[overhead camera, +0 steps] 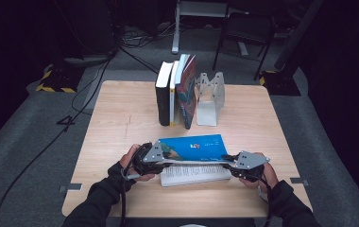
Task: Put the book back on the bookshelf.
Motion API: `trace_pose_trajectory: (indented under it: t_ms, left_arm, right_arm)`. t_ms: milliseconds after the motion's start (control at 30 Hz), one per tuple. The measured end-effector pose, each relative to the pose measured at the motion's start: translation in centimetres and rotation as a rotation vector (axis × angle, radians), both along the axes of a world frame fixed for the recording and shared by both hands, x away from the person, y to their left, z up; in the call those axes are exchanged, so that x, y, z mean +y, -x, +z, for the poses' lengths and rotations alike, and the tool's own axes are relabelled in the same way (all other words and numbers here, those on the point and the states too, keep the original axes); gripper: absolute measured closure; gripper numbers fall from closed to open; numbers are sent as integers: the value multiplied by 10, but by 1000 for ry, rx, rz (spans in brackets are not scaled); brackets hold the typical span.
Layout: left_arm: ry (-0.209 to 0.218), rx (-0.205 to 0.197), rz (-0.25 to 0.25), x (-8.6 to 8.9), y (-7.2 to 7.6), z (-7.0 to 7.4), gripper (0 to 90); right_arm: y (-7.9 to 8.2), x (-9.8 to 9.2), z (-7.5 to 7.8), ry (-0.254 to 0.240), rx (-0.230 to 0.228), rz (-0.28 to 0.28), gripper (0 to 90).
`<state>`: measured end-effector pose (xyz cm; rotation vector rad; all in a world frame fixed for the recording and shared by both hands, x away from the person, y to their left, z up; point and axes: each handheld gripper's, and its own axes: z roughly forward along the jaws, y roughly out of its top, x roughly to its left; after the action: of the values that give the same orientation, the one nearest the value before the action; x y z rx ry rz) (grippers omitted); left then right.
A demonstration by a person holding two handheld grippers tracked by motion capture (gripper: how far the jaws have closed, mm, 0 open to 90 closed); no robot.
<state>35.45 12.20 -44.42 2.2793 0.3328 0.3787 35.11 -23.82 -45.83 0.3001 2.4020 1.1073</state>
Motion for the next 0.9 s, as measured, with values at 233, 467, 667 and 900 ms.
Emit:
trace_pose_trajectory:
  t_ms: [233,467,667,900]
  left_arm:
    - [-89,-54,-5,-16,18,9,542]
    - [-148,-56,52,-20,14,2,578]
    - [-159,-50,45,-10,7,0,708]
    - [-137,-24,15,-4,1,-3,721]
  right_arm:
    - [9,11,4,15,-18,15,749]
    - [16,21,7,18,-30,25,757]
    - [21,30,9,13,-26,28,756]
    - [9,24,2,-8,-20,8,564]
